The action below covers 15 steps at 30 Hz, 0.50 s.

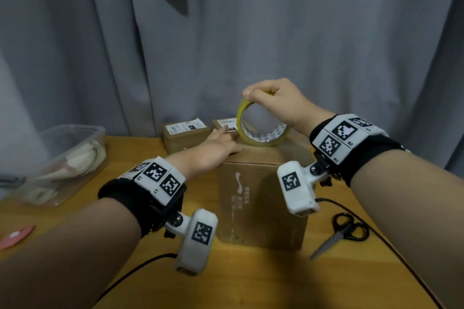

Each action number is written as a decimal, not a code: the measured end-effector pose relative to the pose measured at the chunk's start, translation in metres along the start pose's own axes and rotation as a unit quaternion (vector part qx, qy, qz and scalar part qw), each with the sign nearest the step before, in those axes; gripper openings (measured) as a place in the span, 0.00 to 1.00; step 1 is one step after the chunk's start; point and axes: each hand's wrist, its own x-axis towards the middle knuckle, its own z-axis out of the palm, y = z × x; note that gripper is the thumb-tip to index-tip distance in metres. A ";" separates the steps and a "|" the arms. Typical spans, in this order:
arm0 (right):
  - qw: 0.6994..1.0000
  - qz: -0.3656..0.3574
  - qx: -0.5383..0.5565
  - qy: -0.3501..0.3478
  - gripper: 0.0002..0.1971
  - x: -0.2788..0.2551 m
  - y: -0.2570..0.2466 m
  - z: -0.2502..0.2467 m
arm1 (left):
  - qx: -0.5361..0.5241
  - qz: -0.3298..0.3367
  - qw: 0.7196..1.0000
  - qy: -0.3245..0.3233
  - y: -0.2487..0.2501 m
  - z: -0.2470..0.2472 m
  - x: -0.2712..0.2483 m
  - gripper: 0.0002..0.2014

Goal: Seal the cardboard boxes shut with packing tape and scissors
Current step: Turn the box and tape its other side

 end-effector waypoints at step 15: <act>0.882 0.100 -0.433 -0.156 0.18 -0.008 -0.028 -0.058 | 0.193 -0.006 0.980 -0.049 0.003 -0.008 -0.008 0.40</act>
